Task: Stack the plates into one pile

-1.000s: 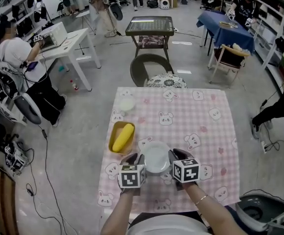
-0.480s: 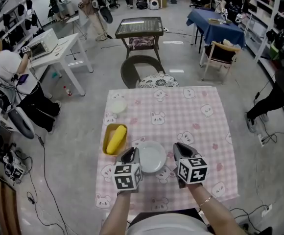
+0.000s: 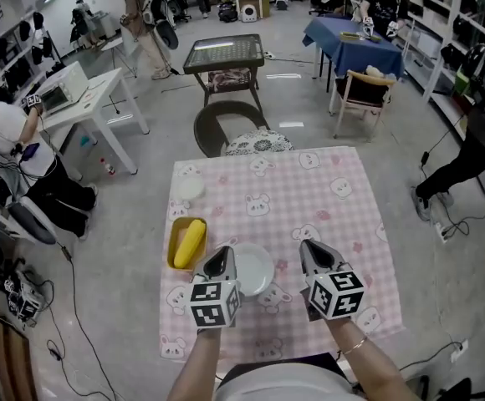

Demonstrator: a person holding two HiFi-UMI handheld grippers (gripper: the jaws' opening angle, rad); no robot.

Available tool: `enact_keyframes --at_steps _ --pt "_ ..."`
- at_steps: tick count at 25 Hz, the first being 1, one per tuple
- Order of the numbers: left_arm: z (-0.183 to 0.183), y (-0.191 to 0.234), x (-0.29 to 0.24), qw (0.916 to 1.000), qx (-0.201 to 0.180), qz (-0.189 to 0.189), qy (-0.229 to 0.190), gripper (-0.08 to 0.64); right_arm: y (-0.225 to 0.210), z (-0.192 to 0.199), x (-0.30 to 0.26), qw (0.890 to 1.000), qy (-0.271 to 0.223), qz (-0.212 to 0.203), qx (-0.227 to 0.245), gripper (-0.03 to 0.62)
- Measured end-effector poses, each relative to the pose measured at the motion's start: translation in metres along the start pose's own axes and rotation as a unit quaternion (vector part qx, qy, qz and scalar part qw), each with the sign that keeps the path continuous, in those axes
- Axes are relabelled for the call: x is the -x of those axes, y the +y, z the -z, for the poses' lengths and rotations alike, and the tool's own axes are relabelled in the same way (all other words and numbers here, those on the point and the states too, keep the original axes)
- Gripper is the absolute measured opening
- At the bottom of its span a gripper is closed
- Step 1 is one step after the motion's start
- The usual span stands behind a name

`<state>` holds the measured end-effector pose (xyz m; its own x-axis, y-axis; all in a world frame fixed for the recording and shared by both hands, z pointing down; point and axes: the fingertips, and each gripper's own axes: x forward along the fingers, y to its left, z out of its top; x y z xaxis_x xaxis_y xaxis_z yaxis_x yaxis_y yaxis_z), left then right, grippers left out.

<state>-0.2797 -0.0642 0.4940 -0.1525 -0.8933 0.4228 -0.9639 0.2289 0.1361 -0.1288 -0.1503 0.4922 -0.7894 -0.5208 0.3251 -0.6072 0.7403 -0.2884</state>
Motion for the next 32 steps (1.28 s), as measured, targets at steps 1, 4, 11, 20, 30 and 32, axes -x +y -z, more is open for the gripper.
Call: enact_keyframes --at_steps 1,4,11,20,30,32 --pt "-0.003 -0.003 0.0 1.0 -0.003 0.001 -0.003 0.026 -0.002 -0.002 0.003 1.0 -0.004 0.001 0.001 0.003" --pt "-0.009 -0.011 0.003 0.9999 -0.01 0.004 -0.012 0.026 -0.008 -0.008 0.015 1.0 -0.016 0.007 0.01 0.005" --pt "-0.016 -0.016 0.007 0.9996 -0.014 0.009 -0.025 0.026 -0.016 -0.02 0.026 0.999 -0.037 0.018 0.013 0.003" --pt "-0.021 -0.019 0.011 0.9993 -0.016 0.01 -0.032 0.026 -0.017 -0.023 0.036 0.999 -0.043 0.019 0.014 0.003" --pt "-0.016 -0.023 0.013 0.9992 -0.016 0.011 -0.035 0.025 -0.022 -0.019 0.043 0.999 -0.044 0.018 0.009 0.003" --pt "-0.016 -0.024 0.014 0.9992 -0.016 0.011 -0.035 0.025 -0.022 -0.02 0.044 0.999 -0.045 0.019 0.01 0.003"
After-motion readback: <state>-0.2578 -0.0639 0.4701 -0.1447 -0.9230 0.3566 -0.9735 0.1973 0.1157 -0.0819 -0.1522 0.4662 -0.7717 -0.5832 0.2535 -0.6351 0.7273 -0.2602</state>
